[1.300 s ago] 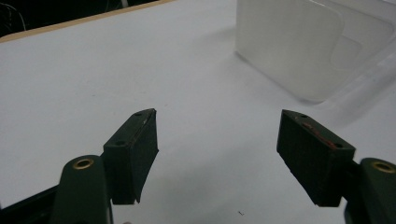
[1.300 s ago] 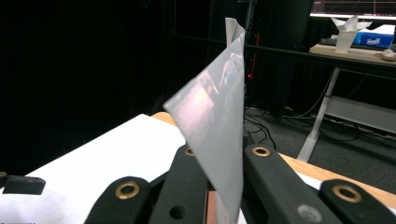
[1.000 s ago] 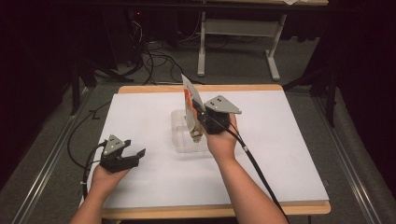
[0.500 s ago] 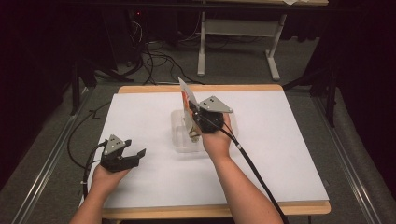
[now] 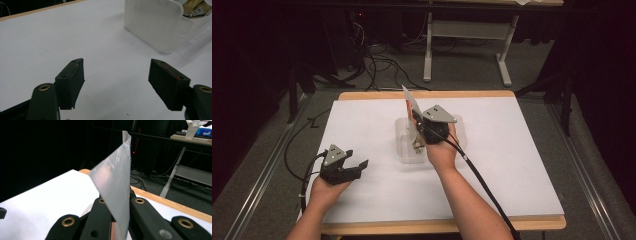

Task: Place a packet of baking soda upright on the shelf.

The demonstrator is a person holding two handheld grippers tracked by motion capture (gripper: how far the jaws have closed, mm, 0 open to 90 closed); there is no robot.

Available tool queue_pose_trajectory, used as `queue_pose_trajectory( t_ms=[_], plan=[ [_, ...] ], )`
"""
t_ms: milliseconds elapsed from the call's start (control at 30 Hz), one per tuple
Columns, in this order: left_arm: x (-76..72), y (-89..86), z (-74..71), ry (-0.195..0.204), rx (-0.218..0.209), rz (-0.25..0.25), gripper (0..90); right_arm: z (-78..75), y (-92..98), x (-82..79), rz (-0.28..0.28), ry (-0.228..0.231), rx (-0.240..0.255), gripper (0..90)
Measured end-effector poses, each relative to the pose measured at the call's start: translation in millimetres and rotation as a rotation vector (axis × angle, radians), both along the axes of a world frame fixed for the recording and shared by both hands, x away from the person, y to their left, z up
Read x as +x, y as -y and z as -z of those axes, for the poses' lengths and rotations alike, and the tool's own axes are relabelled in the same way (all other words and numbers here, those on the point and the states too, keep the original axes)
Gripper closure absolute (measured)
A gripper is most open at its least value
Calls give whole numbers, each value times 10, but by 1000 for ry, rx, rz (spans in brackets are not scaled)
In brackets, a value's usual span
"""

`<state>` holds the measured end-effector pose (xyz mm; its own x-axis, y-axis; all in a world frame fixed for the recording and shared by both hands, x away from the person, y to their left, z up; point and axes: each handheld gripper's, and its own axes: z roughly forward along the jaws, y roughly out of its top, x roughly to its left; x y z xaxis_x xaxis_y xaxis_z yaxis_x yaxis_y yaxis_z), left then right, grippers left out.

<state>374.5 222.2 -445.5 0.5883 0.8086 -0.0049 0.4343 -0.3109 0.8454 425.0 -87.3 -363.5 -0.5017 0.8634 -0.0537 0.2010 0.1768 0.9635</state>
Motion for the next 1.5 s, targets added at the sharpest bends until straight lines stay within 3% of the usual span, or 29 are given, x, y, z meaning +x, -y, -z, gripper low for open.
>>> queue_pose_trajectory(
  t_ms=[933,1500],
  plan=[
    [6,2,5,1,-3,-5,291,225,-86,-32,-18,-17,-26,900],
    [5,8,4,0,1,-3,291,374,-52,-173,-25,-16,0,900]
  ],
)
